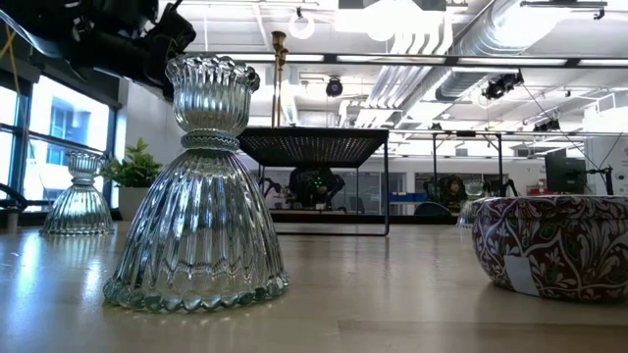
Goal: Pick & Place candle stick holders
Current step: Put the gold candle holder on the shelf aligned with the other gold candle holders
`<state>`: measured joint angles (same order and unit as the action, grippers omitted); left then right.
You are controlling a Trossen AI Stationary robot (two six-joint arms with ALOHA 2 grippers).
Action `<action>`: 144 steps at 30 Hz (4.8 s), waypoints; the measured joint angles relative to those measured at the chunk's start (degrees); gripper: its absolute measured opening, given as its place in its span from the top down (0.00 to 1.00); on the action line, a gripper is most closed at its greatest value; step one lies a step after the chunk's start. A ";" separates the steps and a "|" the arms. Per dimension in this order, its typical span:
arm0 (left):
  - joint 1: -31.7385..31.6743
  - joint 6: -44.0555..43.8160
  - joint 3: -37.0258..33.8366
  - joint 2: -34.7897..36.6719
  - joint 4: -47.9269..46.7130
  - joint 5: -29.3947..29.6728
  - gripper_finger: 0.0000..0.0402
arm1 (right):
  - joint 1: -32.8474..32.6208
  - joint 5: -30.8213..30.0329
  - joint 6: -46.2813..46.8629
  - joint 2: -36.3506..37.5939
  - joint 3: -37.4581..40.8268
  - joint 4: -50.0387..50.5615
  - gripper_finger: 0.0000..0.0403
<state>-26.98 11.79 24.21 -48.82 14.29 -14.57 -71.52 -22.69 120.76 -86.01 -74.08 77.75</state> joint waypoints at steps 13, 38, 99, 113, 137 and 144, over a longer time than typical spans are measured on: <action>0.00 -0.02 0.00 0.00 -1.02 0.00 0.93 | 7.56 2.59 -12.64 0.12 0.00 -4.75 0.34; 0.00 -0.07 0.00 -0.02 -2.67 0.00 0.93 | 14.45 3.94 -28.93 0.14 0.00 -8.61 0.34; 0.01 -1.60 0.00 -0.02 -2.91 0.00 0.93 | 66.39 22.89 -127.65 -30.22 -35.41 -19.40 0.68; 0.02 -2.62 0.00 -0.02 -2.92 -0.37 0.93 | 67.12 27.45 -128.77 -31.53 -35.74 -19.54 0.66; 0.25 -4.73 0.04 0.59 -6.75 -1.88 0.93 | 64.13 22.22 -132.71 -17.72 -31.76 -20.91 0.71; 10.54 -5.87 0.38 2.40 -7.62 -0.86 0.93 | 63.91 21.92 -129.56 1.27 3.71 -53.83 0.95</action>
<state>-16.44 5.92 24.59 -46.42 6.67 -15.43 -7.62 -0.76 -8.80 -84.73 -70.37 23.92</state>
